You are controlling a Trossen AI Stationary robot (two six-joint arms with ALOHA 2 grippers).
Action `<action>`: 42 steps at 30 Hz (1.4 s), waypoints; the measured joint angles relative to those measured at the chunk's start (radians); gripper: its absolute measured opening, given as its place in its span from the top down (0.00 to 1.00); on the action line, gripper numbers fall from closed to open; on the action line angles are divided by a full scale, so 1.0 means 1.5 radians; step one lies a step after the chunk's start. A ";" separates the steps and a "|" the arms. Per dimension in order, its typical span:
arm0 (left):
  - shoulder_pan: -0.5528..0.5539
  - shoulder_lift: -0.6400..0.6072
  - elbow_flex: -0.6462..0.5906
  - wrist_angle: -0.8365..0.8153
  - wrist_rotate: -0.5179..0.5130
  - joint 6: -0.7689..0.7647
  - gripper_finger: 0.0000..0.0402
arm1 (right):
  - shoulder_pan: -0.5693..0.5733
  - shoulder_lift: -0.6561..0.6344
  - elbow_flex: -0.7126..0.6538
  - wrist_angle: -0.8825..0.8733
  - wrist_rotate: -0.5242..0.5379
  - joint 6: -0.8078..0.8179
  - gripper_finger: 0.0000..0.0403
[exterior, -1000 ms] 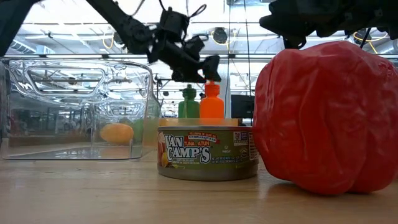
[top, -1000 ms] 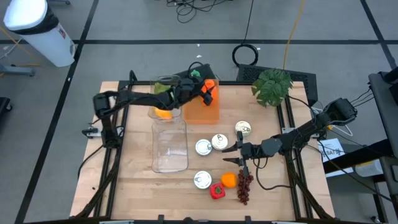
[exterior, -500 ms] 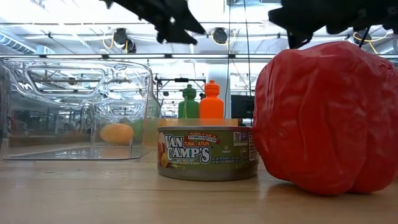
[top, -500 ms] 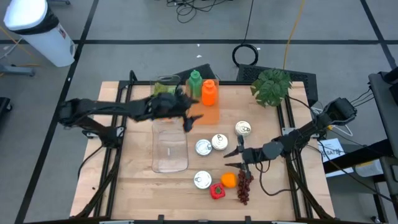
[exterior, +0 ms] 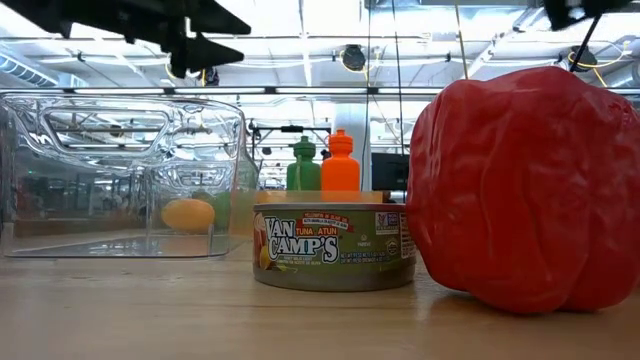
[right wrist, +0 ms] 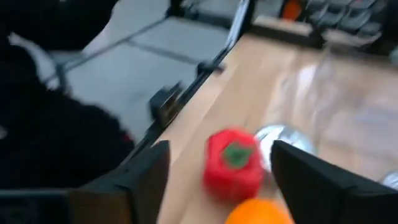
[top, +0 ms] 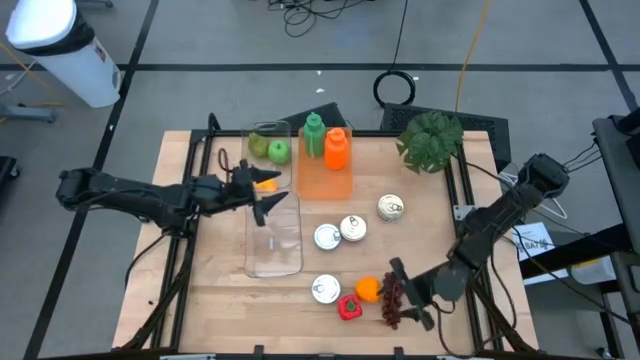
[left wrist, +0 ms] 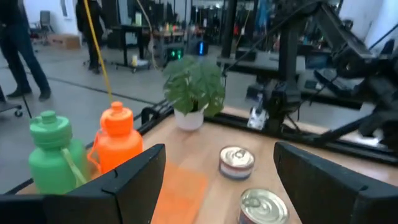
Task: Pick & Place Food Item
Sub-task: Put the red grapes into the top transparent bin
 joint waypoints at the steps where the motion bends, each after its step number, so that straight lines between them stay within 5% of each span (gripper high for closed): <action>1: 0.000 -0.009 -0.008 0.007 0.001 -0.001 0.21 | 0.008 0.000 0.000 -0.024 0.004 0.025 0.28; 6: 0.000 -0.015 -0.014 0.013 0.010 -0.037 0.20 | 0.022 0.009 0.000 -0.169 0.018 0.261 0.21; 9: 0.000 -0.015 -0.014 0.016 0.010 -0.038 0.21 | 0.021 0.019 -0.002 -0.189 -0.036 0.354 0.22; 19: 0.003 -0.002 -0.015 0.021 0.008 -0.033 0.24 | 0.009 0.104 0.000 -0.163 -0.192 0.411 0.30; 24: 0.006 -0.003 -0.015 0.020 0.007 -0.034 0.22 | -0.018 0.093 0.000 -0.318 -0.245 0.500 0.34; 31: 0.006 -0.003 -0.015 0.021 0.007 -0.036 0.19 | -0.063 0.010 -0.002 -0.552 -0.224 0.631 0.41; 42: 0.006 -0.003 -0.015 0.021 0.006 -0.036 0.23 | -0.075 -0.033 -0.005 -0.518 -0.134 0.705 0.43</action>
